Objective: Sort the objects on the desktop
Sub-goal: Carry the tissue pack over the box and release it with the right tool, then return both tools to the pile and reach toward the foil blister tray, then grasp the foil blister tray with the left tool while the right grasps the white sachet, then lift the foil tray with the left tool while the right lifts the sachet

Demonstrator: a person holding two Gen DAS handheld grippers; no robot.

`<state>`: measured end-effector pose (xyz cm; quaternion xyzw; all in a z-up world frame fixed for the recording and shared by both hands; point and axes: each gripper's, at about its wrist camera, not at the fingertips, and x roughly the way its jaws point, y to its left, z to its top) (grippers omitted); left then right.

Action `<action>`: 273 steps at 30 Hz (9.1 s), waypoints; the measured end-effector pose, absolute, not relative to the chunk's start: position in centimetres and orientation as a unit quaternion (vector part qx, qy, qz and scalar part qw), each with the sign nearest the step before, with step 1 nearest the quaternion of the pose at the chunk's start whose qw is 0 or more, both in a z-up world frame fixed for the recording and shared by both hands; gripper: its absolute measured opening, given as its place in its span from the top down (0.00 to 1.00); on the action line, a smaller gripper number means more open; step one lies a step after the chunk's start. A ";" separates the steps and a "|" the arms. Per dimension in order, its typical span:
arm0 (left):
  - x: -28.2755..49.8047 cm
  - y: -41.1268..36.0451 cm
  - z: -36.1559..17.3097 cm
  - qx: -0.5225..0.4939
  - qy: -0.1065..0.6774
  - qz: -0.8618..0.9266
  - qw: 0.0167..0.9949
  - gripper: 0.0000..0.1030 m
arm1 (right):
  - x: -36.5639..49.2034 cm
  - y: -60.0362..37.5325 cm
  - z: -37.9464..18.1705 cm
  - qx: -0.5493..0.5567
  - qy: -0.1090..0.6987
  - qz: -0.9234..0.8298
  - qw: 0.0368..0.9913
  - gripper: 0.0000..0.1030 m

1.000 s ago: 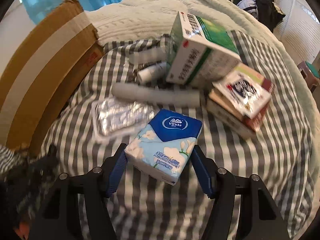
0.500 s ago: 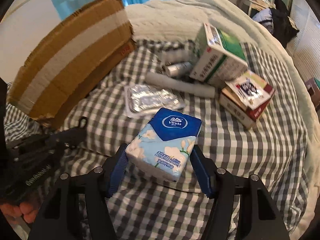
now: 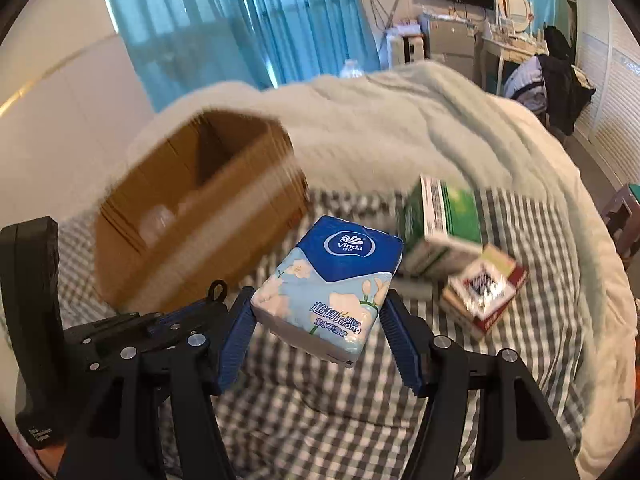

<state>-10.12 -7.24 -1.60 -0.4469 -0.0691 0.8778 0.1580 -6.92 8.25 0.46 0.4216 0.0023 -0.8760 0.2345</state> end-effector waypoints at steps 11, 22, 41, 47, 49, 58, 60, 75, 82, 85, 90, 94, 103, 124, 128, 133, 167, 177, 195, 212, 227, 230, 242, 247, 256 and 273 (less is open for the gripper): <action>-12.4 -16.4 3.3 -0.390 -0.095 0.914 0.056 0.94 | -8.0 -1.2 5.5 0.392 0.070 -0.863 0.310 0.40; -14.0 -21.7 -0.6 -0.410 -0.123 0.903 0.030 0.94 | -12.2 -8.7 3.0 0.442 0.053 -0.831 0.335 0.40; -14.0 -20.1 -1.2 -0.416 -0.124 0.900 0.037 0.30 | -9.9 -1.3 2.4 0.406 0.050 -0.858 0.310 0.25; -13.3 -17.6 -0.8 -0.412 -0.101 0.904 0.046 0.29 | -9.5 6.9 0.0 0.414 0.037 -0.880 0.229 0.24; -12.9 -16.1 -0.6 -0.410 -0.090 0.906 0.057 0.29 | -9.8 8.8 -1.0 0.425 0.035 -0.881 0.206 0.24; -10.9 -7.7 -1.4 -0.424 -0.051 0.893 0.139 0.28 | -11.0 16.3 -4.3 0.461 -0.007 -0.876 0.140 0.24; -10.6 -6.3 -2.4 -0.435 -0.041 0.888 0.145 0.20 | -10.9 17.2 -4.9 0.465 -0.003 -0.876 0.129 0.24; -10.5 -0.1 -10.5 -0.524 0.000 0.844 0.117 0.20 | -11.2 20.7 -9.3 0.486 0.012 -0.866 0.116 0.24; -12.4 1.9 -11.0 -0.513 0.055 0.846 0.134 0.20 | -13.2 21.3 -9.4 0.462 0.031 -0.878 0.124 0.24; -13.4 2.7 -11.5 -0.502 0.060 0.849 0.156 0.20 | -14.3 20.8 -9.3 0.437 0.052 -0.889 0.125 0.24; -15.1 4.4 -12.8 -0.483 0.089 0.854 0.171 0.20 | -16.3 19.6 -10.4 0.421 0.069 -0.894 0.136 0.24; -16.5 4.5 -14.4 -0.498 0.072 0.848 0.164 0.20 | -17.5 18.9 -11.8 0.431 0.080 -0.887 0.144 0.23; -17.8 3.8 -15.8 -0.511 0.061 0.842 0.162 0.09 | -19.2 19.0 -14.0 0.482 0.073 -0.864 0.125 0.21; -16.0 3.4 -16.3 -0.509 0.091 0.834 0.192 0.09 | -13.9 24.5 -13.9 0.476 0.028 -0.871 0.121 0.78; -15.6 3.0 -15.9 -0.510 0.085 0.833 0.198 0.10 | -13.6 25.8 -14.2 0.483 0.016 -0.868 0.114 0.84; -14.7 2.5 -15.5 -0.512 0.080 0.831 0.204 0.11 | -12.9 26.9 -13.6 0.469 -0.012 -0.875 0.122 0.77; -18.0 3.6 -16.8 -0.512 0.145 0.806 0.259 0.08 | -15.4 25.8 -13.6 0.491 -0.023 -0.862 0.128 0.74; -16.1 2.2 -15.2 -0.521 0.133 0.796 0.279 0.27 | -14.7 28.7 -14.1 0.509 -0.044 -0.854 0.095 0.86; -13.1 1.4 -13.4 -0.535 0.084 0.783 0.306 0.31 | -14.2 30.0 -13.4 0.492 -0.060 -0.864 0.088 0.86; -8.1 -2.0 -11.4 -0.559 0.054 0.777 0.284 0.31 | -10.7 25.3 -9.1 0.481 -0.031 -0.864 0.145 0.95; -5.6 -7.0 -11.5 -0.557 0.008 0.801 0.219 0.31 | -11.6 25.6 -9.5 0.482 -0.077 -0.867 0.101 0.47; -6.0 -6.9 -11.3 -0.551 0.001 0.806 0.217 0.31 | -14.2 27.6 -11.2 0.502 -0.116 -0.854 0.076 0.46; -7.4 -6.0 -10.9 -0.537 -0.034 0.823 0.180 0.31 | -19.6 26.2 -15.0 0.557 -0.113 -0.819 0.082 0.35; -7.3 -5.5 -10.8 -0.536 -0.030 0.823 0.186 0.31 | -18.6 28.2 -15.0 0.544 -0.119 -0.827 0.076 0.46; -7.0 -5.3 -11.1 -0.538 -0.029 0.821 0.189 0.31 | -18.3 28.5 -15.0 0.544 -0.082 -0.832 0.070 0.72; -6.7 -5.1 -12.0 -0.548 -0.025 0.814 0.191 0.31 | -18.5 28.0 -16.1 0.554 -0.020 -0.830 0.060 0.64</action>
